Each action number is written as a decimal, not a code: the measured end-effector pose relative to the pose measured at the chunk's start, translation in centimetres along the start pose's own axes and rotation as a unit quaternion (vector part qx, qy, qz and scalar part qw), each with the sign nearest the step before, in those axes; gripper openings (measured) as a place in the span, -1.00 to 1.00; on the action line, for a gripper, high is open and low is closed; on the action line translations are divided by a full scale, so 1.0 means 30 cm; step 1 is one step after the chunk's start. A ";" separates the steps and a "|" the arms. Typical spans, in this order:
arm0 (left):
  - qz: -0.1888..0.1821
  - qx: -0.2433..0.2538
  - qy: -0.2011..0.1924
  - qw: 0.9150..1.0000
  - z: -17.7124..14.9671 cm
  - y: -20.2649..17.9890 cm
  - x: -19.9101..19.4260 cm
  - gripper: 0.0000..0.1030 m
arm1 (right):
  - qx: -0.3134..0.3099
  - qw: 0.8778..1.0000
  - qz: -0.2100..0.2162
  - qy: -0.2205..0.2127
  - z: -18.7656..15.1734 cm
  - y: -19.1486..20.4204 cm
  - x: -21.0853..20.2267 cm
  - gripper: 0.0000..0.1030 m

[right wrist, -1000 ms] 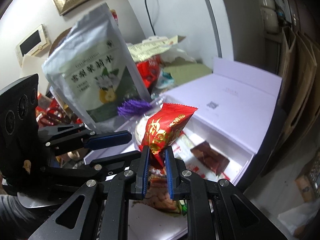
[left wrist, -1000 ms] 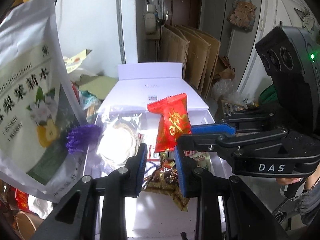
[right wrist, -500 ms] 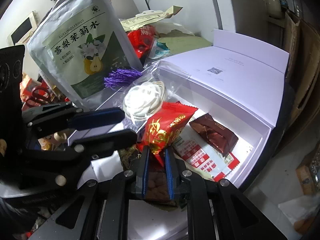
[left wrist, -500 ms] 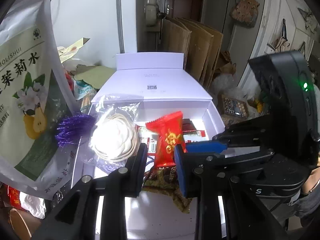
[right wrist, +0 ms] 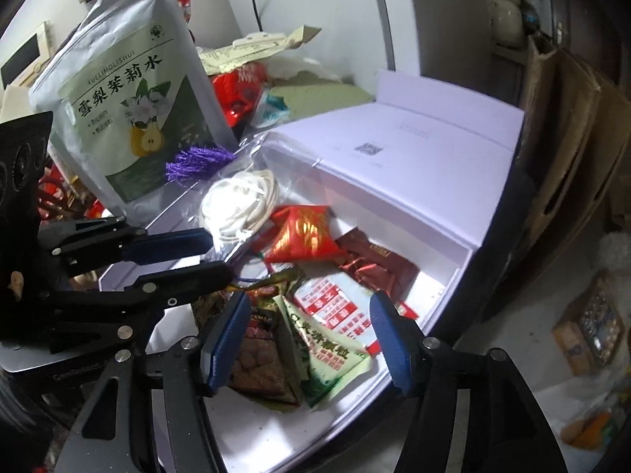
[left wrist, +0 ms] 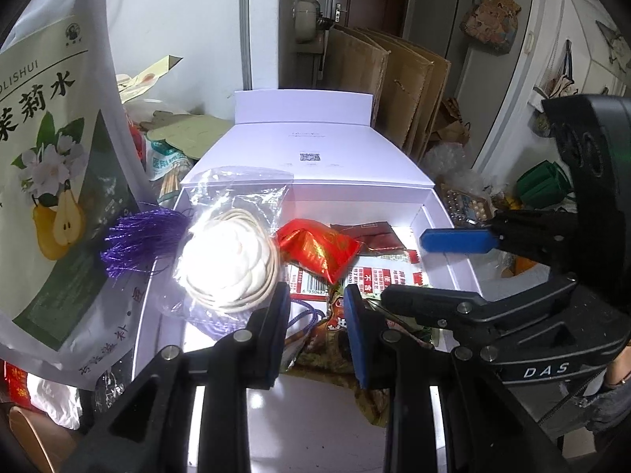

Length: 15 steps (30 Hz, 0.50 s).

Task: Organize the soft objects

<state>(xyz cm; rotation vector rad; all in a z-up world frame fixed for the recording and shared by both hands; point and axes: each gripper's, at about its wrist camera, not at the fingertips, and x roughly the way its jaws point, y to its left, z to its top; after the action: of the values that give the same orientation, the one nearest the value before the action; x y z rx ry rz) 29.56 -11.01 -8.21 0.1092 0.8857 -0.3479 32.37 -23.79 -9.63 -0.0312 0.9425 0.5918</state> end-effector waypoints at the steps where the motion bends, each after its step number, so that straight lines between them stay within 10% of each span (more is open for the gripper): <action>1: 0.005 0.001 -0.001 1.000 0.002 -0.001 0.003 -0.47 | -0.003 1.000 -0.008 -0.002 -0.002 0.004 -0.005 0.22; 11: 0.065 -0.025 -0.007 0.998 0.043 0.038 -0.026 -0.46 | -0.006 0.998 -0.050 -0.033 0.028 0.026 -0.057 0.26; 15: 0.083 -0.037 -0.011 0.996 0.064 0.058 -0.045 0.25 | -0.008 0.996 -0.079 -0.051 0.049 0.034 -0.093 0.45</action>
<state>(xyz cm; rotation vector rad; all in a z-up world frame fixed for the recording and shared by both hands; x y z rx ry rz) 30.79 -9.49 -6.04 0.1093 0.8601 -0.1615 31.74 -23.82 -6.36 -0.0887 0.8284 0.4494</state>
